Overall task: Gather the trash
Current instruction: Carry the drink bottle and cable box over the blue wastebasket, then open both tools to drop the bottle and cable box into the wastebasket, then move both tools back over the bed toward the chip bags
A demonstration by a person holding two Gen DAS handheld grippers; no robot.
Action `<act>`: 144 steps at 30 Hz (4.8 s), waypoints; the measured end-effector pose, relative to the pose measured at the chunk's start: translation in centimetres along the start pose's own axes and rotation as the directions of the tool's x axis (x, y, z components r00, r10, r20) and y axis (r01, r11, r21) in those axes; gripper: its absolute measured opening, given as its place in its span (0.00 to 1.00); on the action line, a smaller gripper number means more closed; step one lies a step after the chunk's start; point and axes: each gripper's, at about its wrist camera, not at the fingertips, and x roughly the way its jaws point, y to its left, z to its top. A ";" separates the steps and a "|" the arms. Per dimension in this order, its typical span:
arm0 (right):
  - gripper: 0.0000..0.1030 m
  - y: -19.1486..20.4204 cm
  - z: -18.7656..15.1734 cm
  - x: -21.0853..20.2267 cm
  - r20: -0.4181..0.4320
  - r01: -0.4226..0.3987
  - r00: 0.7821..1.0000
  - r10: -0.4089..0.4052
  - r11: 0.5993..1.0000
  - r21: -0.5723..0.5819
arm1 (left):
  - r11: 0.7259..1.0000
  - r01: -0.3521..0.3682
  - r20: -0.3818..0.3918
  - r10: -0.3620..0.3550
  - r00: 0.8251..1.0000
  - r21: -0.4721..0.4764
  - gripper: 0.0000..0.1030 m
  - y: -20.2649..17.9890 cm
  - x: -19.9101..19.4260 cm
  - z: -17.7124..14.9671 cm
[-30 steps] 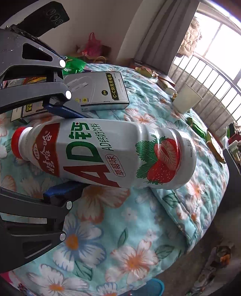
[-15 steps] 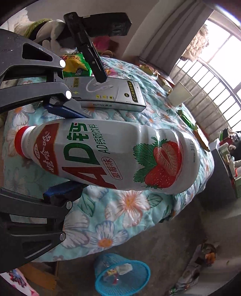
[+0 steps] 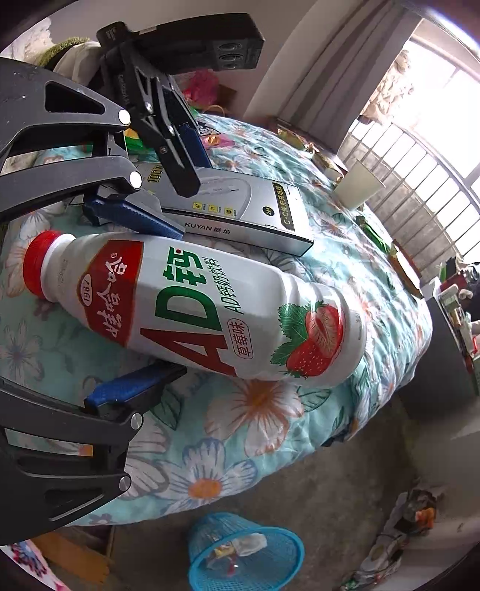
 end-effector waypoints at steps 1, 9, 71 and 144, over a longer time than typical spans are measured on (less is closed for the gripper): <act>0.63 -0.4 0.0 0.0 -0.001 -0.016 1.000 0.016 1.000 0.011 | 1.000 -0.011 0.001 0.011 1.000 0.007 0.79 -0.3 0.0 -0.4; 0.63 -2.2 -0.7 -0.8 0.026 -0.090 0.996 0.088 0.993 0.078 | 0.995 -0.088 0.010 0.087 0.996 0.051 0.80 -2.6 0.2 -0.6; 0.66 -43.9 -2.6 -6.2 0.369 -0.268 0.921 -0.125 0.485 0.832 | 0.885 0.434 -0.373 -0.350 0.859 0.170 0.88 -36.9 28.6 16.8; 0.82 -47.5 -8.8 -2.8 0.336 -0.347 0.874 -0.350 0.035 0.937 | 0.972 0.216 0.215 -0.192 0.957 -0.092 0.88 3.0 -6.4 6.1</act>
